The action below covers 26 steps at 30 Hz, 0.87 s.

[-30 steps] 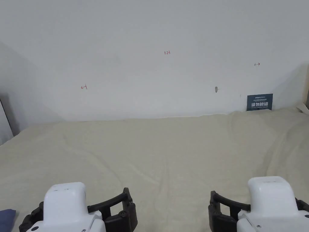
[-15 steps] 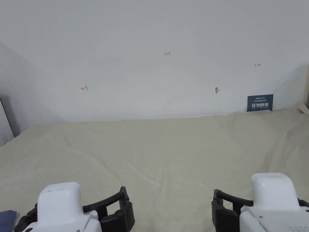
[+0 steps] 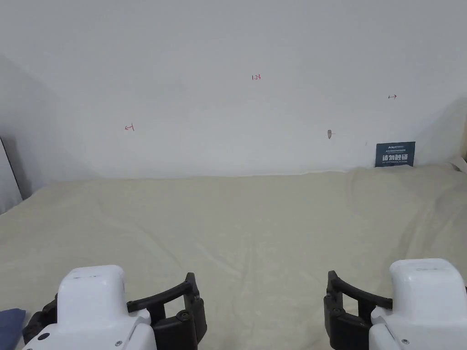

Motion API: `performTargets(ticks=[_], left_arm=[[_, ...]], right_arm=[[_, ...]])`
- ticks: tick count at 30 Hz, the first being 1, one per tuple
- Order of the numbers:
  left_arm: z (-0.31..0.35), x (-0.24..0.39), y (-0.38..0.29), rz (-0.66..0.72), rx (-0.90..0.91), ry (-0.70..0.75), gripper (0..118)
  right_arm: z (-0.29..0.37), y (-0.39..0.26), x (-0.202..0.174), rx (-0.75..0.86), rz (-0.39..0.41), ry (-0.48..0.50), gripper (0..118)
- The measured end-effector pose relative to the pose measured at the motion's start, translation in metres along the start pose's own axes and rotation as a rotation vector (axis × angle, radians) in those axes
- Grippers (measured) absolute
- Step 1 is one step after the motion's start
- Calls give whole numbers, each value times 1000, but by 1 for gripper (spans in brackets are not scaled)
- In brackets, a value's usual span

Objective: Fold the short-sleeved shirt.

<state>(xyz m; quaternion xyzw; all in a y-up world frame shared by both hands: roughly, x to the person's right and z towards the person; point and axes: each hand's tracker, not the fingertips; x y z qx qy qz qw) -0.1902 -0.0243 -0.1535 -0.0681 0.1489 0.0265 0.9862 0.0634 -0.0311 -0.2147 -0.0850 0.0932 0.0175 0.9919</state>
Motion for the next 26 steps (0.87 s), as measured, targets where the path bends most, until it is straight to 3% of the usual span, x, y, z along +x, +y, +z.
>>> performTargets(ticks=[26], left_arm=[[4, -5, 2, -29, 0, -10, 118]], right_arm=[[3, -1, -3, 39, -2, -34, 105]])
